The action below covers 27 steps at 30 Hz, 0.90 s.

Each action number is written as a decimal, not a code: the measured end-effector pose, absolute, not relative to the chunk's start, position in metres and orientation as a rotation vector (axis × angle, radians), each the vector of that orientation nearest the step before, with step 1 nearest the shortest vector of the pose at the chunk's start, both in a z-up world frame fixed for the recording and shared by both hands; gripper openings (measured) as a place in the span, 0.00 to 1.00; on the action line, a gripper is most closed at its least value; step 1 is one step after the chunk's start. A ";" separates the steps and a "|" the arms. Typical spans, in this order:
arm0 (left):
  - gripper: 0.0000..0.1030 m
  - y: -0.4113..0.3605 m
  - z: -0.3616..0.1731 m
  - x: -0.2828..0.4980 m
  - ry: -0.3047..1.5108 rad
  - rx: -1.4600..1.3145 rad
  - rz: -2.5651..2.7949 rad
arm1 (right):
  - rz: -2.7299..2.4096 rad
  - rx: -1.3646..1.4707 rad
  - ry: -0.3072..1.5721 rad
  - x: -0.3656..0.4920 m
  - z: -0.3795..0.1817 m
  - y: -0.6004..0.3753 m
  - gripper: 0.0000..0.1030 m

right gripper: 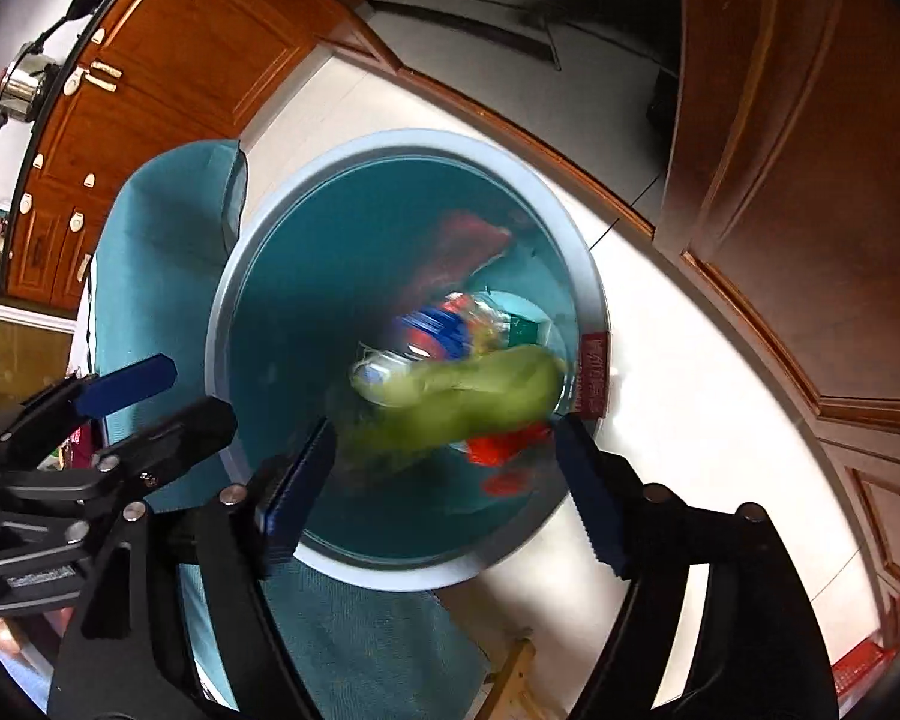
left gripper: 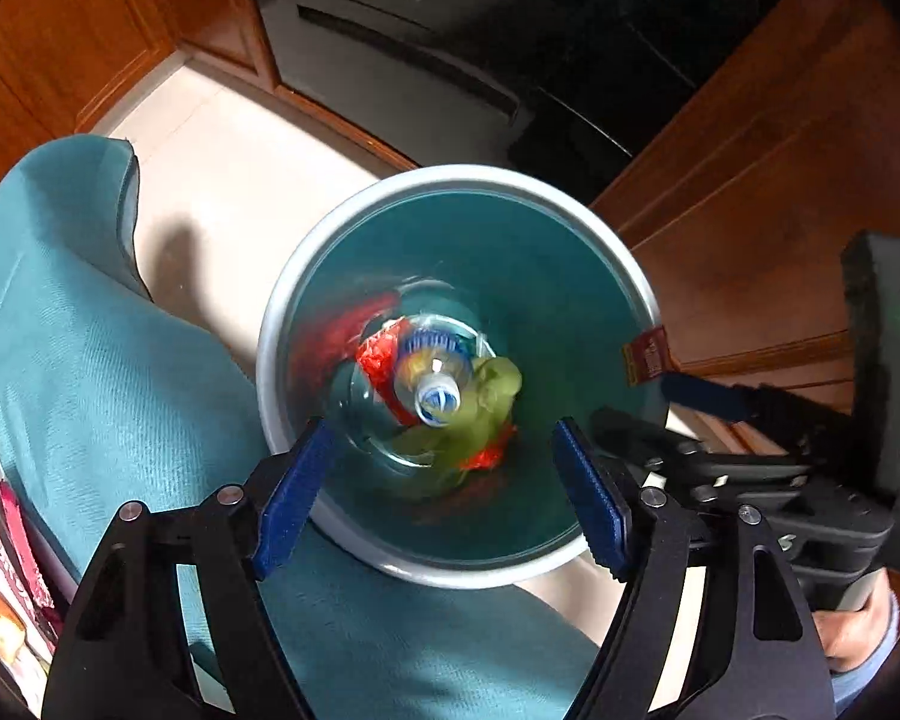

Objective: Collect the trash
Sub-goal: 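Carry bottle and corn husk over the bin and open both tools, then grasp the paper cup with the right tool while left grasps red tomato-chip bag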

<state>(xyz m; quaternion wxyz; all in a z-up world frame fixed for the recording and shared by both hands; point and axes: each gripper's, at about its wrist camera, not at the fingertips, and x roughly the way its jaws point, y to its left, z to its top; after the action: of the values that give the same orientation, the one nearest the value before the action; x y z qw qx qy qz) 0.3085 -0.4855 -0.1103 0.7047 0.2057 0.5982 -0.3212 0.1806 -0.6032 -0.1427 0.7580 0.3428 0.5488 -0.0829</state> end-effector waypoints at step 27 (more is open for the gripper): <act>0.89 -0.360 0.008 0.260 1.131 0.309 -0.730 | -0.118 0.588 1.040 0.142 -0.021 -0.521 0.86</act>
<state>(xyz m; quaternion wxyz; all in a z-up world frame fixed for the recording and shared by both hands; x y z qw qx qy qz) 0.2603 -0.3598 0.0083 0.7710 0.1423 0.5214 -0.3368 0.1418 -0.5206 -0.0213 0.8251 0.2765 0.4895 -0.0557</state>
